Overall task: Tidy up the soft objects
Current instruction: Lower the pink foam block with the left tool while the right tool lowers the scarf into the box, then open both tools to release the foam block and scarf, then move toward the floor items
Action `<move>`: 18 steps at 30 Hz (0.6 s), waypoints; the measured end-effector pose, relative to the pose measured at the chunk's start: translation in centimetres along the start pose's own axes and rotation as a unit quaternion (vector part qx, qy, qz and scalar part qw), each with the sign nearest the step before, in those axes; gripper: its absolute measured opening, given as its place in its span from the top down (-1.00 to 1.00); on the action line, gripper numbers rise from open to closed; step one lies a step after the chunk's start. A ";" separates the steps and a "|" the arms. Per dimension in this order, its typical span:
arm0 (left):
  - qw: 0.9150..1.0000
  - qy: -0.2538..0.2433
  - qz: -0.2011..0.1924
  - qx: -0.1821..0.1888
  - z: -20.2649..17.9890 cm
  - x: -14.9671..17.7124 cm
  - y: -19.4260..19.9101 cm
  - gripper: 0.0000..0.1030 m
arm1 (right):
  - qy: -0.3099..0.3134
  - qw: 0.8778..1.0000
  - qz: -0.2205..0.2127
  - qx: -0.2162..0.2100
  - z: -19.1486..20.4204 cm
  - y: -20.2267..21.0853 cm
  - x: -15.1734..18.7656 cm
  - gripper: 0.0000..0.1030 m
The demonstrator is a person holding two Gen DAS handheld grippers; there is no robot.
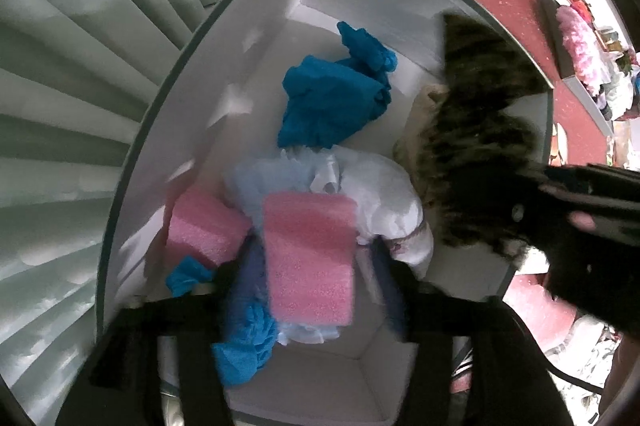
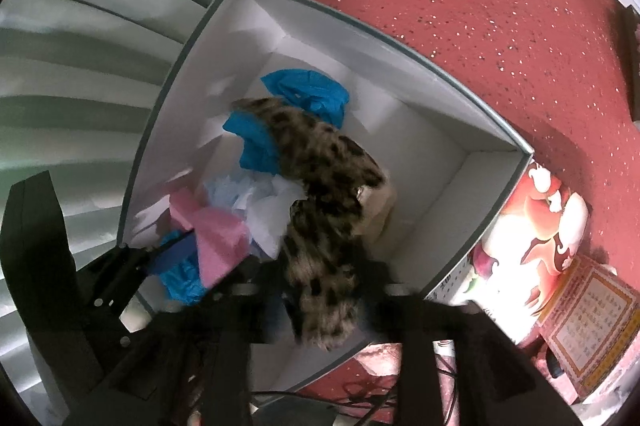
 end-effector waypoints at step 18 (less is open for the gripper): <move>1.000 0.009 -0.006 0.003 0.3 0.5 -1.2 -0.99 | -0.078 0.994 -0.074 -0.037 -4.7 7.4 3.6 -0.87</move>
Point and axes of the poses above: each gripper's, at about its wrist camera, not at the fingertips, and y roughly against the way its jaws point, z to its left, x to its underside, the point moved 9 cm from there along -y, roughly the way its jaws point
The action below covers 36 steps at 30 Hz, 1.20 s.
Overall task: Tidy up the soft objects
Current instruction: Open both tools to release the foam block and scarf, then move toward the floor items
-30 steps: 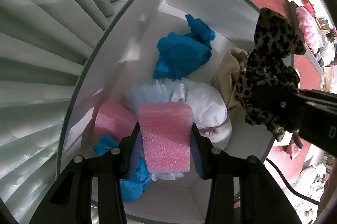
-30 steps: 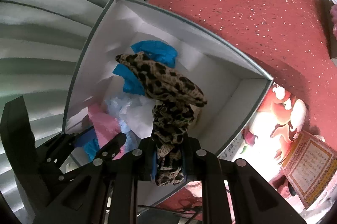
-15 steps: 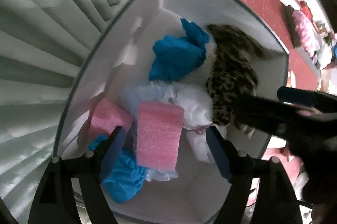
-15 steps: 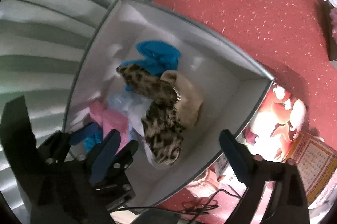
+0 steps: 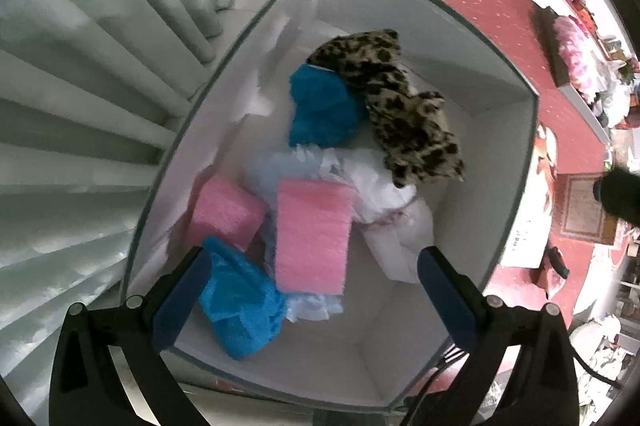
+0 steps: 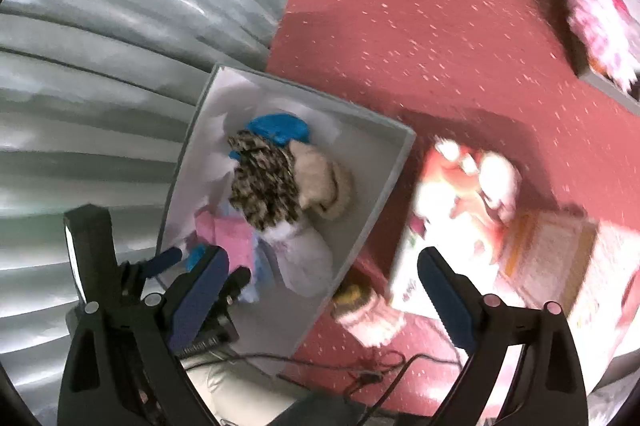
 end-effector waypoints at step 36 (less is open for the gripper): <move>0.995 -0.078 0.044 -0.031 -4.8 6.9 -5.0 -0.99 | -0.082 0.993 0.079 0.000 -8.6 -10.1 10.7 -0.87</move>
Point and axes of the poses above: each gripper's, at about its wrist camera, not at the fingertips, and y roughly against the way its jaws point, z to its left, x to its underside, the point moved 9 cm from there along -y, roughly the way its jaws point
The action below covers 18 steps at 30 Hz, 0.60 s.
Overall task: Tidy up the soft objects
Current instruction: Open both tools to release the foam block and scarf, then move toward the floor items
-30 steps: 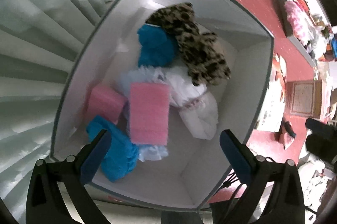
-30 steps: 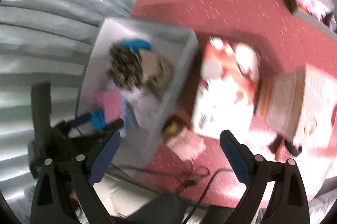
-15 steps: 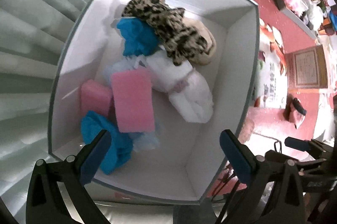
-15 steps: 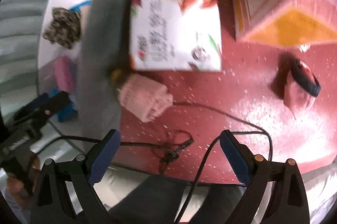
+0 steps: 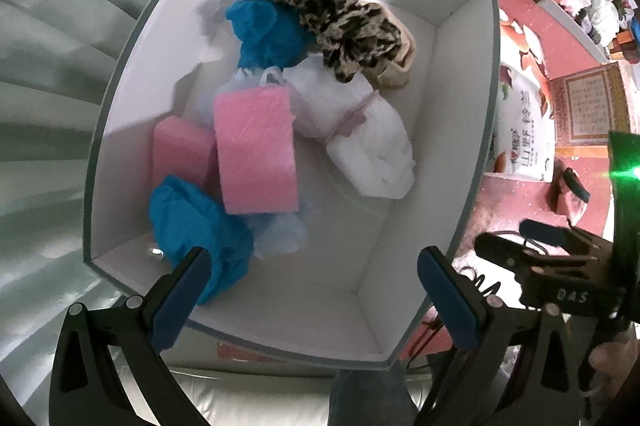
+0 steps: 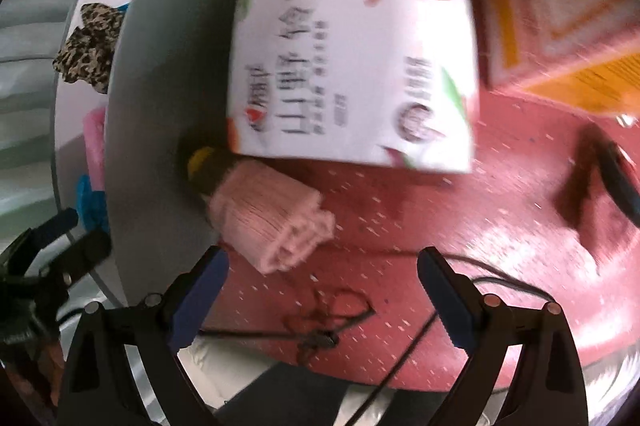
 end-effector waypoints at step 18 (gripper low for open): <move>0.997 -0.046 0.017 -0.063 -1.5 2.3 -0.2 -0.99 | 0.016 0.999 -0.027 -0.029 0.0 0.1 1.3 0.02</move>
Point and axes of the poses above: each gripper's, at about its wrist camera, not at the fingertips, and y roughly against the way its jaws point, z to its left, x to its underside, the point moved 9 cm from there along -y, roughly the way its jaws point
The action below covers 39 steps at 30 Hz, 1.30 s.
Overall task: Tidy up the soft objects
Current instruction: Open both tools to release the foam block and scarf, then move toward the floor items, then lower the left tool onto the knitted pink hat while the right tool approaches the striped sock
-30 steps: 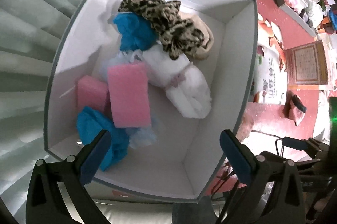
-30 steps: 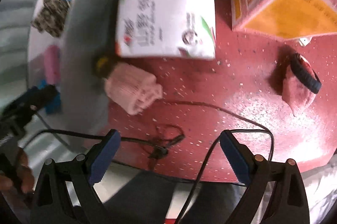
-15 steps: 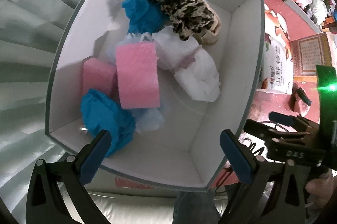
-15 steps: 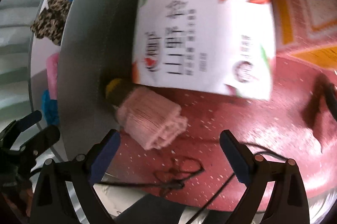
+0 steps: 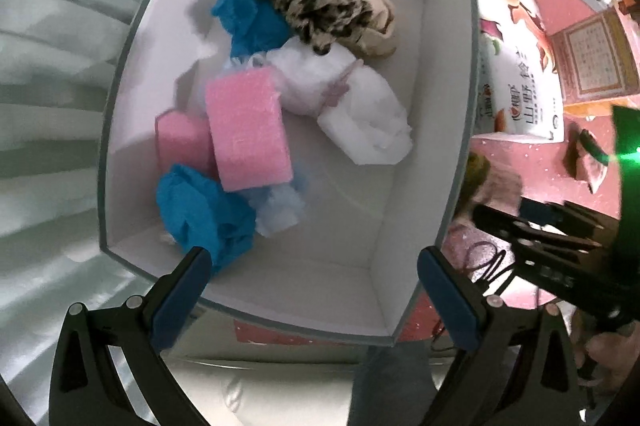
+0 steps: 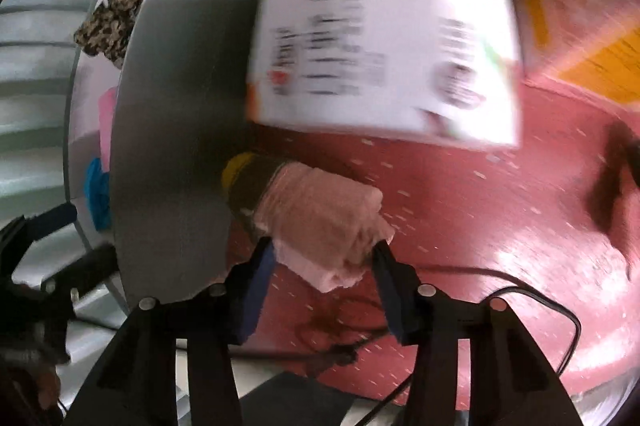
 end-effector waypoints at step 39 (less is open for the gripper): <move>0.989 0.082 0.021 0.119 -21.0 -2.3 -0.4 -0.99 | -0.234 0.969 -0.066 0.040 -25.4 13.8 9.2 -0.90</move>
Point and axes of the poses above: each gripper's, at about its wrist camera, not at the fingertips, and y roughly against the way its jaws point, z to its left, x to its underside, the point moved 9 cm from there along -y, roughly the way its jaws point
